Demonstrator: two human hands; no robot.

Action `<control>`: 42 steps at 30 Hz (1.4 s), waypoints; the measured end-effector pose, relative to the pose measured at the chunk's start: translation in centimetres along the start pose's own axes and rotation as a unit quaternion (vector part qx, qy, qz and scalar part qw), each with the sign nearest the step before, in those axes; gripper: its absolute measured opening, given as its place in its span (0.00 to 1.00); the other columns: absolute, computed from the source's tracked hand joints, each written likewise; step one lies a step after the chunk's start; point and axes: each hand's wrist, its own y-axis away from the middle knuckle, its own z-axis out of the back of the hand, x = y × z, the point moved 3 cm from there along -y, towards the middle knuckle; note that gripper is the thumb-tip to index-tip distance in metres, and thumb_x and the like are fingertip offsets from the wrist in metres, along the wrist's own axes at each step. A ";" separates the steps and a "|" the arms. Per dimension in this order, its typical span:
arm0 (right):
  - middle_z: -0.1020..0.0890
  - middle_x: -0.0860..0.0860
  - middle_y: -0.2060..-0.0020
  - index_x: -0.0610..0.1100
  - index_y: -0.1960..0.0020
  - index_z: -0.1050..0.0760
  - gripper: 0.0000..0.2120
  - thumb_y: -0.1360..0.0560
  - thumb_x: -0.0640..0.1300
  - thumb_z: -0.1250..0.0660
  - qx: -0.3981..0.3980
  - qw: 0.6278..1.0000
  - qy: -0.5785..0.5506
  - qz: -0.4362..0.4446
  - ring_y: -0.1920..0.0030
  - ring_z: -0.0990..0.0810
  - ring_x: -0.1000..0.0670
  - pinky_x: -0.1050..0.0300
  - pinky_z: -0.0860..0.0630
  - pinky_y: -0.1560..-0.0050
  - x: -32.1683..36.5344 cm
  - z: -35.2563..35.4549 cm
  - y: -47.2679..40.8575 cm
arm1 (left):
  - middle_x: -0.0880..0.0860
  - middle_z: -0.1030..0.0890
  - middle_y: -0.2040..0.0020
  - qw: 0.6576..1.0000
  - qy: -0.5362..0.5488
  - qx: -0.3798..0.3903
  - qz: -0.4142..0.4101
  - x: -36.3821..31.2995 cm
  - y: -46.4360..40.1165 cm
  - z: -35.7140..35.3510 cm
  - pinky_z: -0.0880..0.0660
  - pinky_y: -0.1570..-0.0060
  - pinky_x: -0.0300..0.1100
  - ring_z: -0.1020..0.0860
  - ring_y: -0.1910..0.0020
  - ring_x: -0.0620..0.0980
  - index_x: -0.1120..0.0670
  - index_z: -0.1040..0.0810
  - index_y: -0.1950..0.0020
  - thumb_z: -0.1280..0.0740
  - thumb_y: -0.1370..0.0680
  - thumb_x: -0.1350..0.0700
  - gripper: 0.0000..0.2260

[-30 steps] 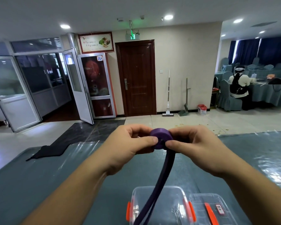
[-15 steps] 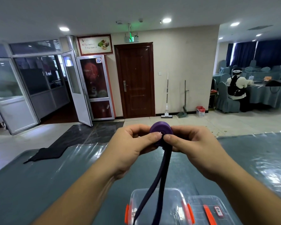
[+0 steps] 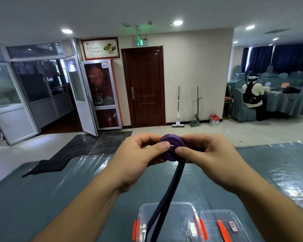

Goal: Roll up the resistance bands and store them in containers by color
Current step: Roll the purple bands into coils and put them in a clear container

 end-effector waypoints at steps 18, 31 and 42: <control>0.11 0.52 0.53 0.50 0.43 0.14 0.10 0.22 0.39 0.27 0.033 0.995 0.057 -0.074 0.50 0.12 0.51 0.56 0.17 0.42 -0.4 0.5 -0.5 | 0.53 0.13 0.48 0.992 -0.123 0.037 0.005 0.4 -0.6 1.3 0.17 0.54 0.42 0.13 0.50 0.51 0.49 0.13 0.45 0.23 0.24 0.56 0.08; 0.11 0.52 0.52 0.49 0.43 0.14 0.10 0.24 0.42 0.26 0.020 0.997 0.026 -0.063 0.49 0.12 0.51 0.54 0.18 0.40 -0.9 0.3 -0.4 | 0.54 0.13 0.48 0.994 -0.092 0.051 0.034 1.0 -0.4 1.0 0.17 0.52 0.43 0.13 0.50 0.52 0.50 0.13 0.47 0.24 0.23 0.56 0.05; 0.11 0.49 0.52 0.50 0.45 0.13 0.13 0.28 0.49 0.25 -0.007 0.998 -0.042 -0.040 0.49 0.12 0.48 0.55 0.16 0.44 -1.3 0.0 -0.6 | 0.59 0.13 0.48 0.998 0.057 0.009 0.038 0.8 -0.7 0.9 0.16 0.53 0.45 0.13 0.48 0.55 0.56 0.13 0.47 0.23 0.29 0.55 0.12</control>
